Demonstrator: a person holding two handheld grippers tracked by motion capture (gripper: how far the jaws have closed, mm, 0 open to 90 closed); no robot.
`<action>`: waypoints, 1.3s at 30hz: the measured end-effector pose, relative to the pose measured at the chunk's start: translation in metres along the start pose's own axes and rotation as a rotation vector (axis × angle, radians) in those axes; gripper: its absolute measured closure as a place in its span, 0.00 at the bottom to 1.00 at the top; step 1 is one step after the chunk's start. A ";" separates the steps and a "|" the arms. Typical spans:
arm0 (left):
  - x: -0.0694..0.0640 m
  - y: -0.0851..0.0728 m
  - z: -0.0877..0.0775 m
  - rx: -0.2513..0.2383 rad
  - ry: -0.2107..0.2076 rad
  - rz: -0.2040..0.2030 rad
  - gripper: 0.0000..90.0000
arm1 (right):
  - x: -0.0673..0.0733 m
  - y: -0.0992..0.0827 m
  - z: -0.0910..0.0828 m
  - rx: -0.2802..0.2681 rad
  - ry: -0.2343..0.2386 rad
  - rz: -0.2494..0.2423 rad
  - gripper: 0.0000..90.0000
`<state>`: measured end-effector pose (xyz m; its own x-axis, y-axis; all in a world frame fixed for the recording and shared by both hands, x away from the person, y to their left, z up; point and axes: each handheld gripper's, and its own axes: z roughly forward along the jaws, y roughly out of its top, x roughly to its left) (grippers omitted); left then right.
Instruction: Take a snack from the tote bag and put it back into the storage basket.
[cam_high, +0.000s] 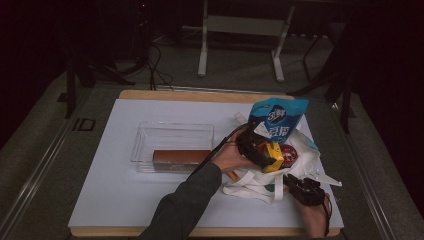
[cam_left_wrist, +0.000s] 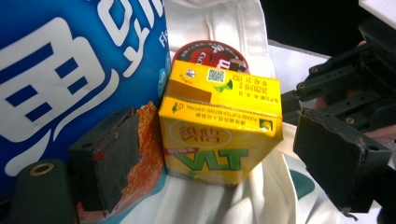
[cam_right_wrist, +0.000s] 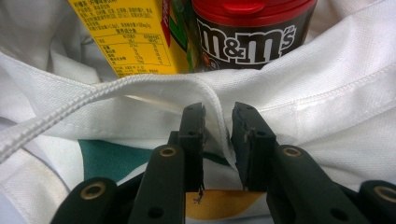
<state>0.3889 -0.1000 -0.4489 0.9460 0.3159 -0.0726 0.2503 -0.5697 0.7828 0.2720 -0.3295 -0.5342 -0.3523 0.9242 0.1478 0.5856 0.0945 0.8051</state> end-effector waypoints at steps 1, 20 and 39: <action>0.000 0.000 0.000 -0.005 -0.001 -0.005 0.17 | 0.000 0.000 0.000 0.000 0.000 0.001 0.82; -0.009 0.002 0.017 0.012 0.007 0.018 0.14 | -0.001 0.000 0.000 -0.001 0.004 0.003 0.82; -0.015 -0.001 0.037 0.093 0.067 0.092 0.20 | -0.001 0.000 0.000 -0.002 0.006 0.004 0.82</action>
<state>0.3821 -0.1327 -0.4714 0.9506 0.3077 0.0406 0.1846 -0.6657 0.7231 0.2719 -0.3301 -0.5344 -0.3544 0.9222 0.1549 0.5856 0.0897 0.8056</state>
